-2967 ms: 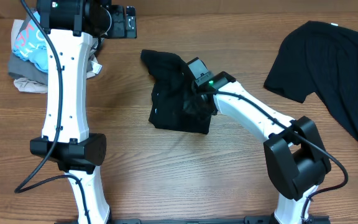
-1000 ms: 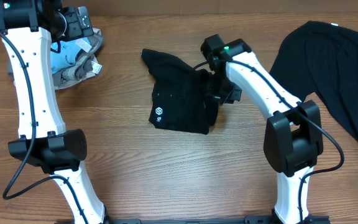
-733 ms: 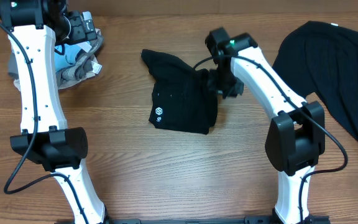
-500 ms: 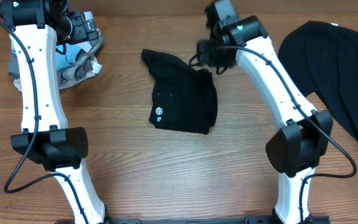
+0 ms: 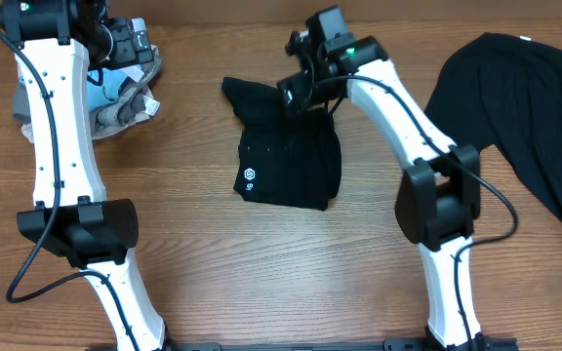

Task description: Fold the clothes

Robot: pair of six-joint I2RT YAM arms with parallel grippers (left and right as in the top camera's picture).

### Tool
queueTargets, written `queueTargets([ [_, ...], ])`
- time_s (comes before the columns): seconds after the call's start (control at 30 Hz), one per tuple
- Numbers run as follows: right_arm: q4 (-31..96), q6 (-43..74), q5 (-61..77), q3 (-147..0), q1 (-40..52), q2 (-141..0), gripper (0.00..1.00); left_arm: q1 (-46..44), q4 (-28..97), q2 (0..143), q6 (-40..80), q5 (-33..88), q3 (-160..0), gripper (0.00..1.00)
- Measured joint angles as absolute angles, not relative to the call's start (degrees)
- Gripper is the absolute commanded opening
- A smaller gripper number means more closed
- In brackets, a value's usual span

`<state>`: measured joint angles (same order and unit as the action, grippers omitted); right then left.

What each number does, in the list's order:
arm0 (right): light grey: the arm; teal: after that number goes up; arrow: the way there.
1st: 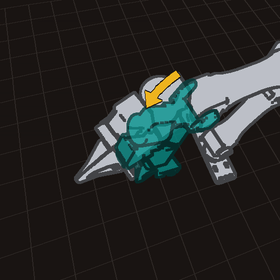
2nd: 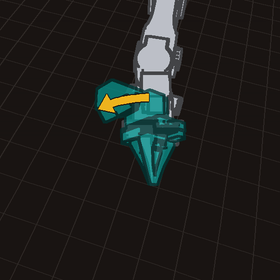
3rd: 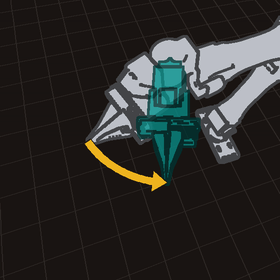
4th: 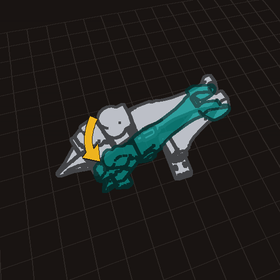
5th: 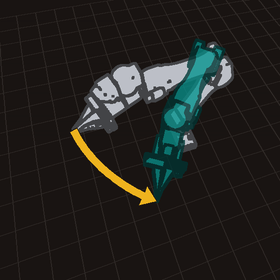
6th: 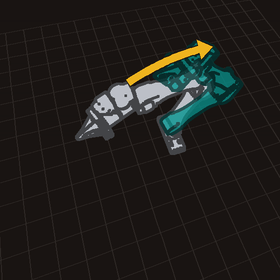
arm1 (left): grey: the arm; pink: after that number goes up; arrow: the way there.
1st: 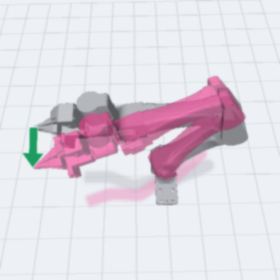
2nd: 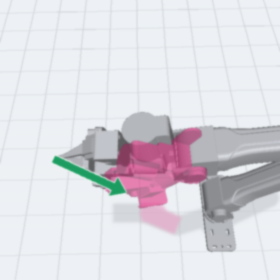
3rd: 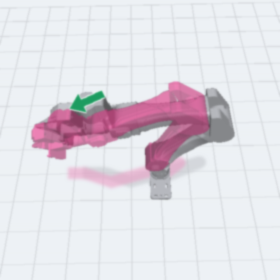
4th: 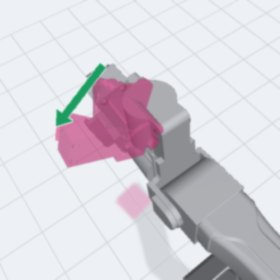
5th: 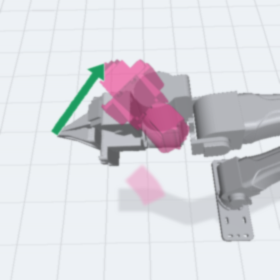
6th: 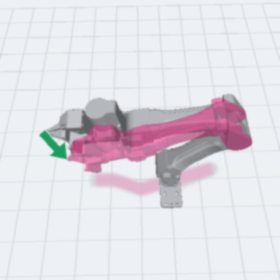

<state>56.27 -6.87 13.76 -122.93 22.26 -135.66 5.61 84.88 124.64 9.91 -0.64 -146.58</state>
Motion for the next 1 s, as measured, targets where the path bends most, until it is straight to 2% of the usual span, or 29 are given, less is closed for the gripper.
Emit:
queueTargets([
  [0.1, 54.37, -7.84, 16.64, -122.89, 22.28, -137.69, 0.78, 5.61, 84.86, 124.64, 9.91, -0.64, -146.58, 1.0],
  [0.17, 53.67, -8.23, 18.17, -122.89, 22.26, -138.21, 0.64, 5.61, 84.86, 124.64, 9.91, -0.64, -146.58, 1.0],
  [0.2, 53.58, -8.84, 18.74, -122.89, 22.26, -138.26, 0.49, 5.61, 84.86, 124.64, 9.91, -0.64, -146.58, 1.0],
  [0.23, 53.58, -8.69, 19.18, -122.89, 22.26, -138.26, 0.41, 5.61, 84.88, 124.64, 9.91, -0.64, -146.58, 1.0],
  [0.27, 53.45, -8.62, 19.53, -122.89, 22.26, -138.26, 0.39, 5.61, 84.86, 124.64, 9.91, -0.64, -146.58, 1.0],
  [0.37, 53.54, -8.03, 20.14, -122.89, 22.26, -138.28, 0.4, 5.61, 84.86, 124.64, 9.91, -0.64, -146.58, 1.0],
  [0.47, 53.54, -7.81, 20.36, -122.89, 22.22, -138.28, 0.64, 5.61, 84.84, 124.64, 9.91, -0.64, -146.58, 1.0],
  [0.57, 52.62, -7.64, 20.1, -122.89, 22.17, -138.28, 0.72, 5.61, 84.82, 124.64, 9.91, -0.64, -146.58, 1.0],
  [0.77, 47.62, -7.57, 18.81, -122.89, 22.15, -138.28, 0.71, 5.61, 84.9, 124.64, 9.91, -0.64, -146.58, 1.0],
  [1.0, 46.83, -7.9, 18.59, -122.89, 22.15, -139.09, 0.59, 5.61, 84.95, 124.64, 9.91, -0.64, -146.58, 1.0],
])
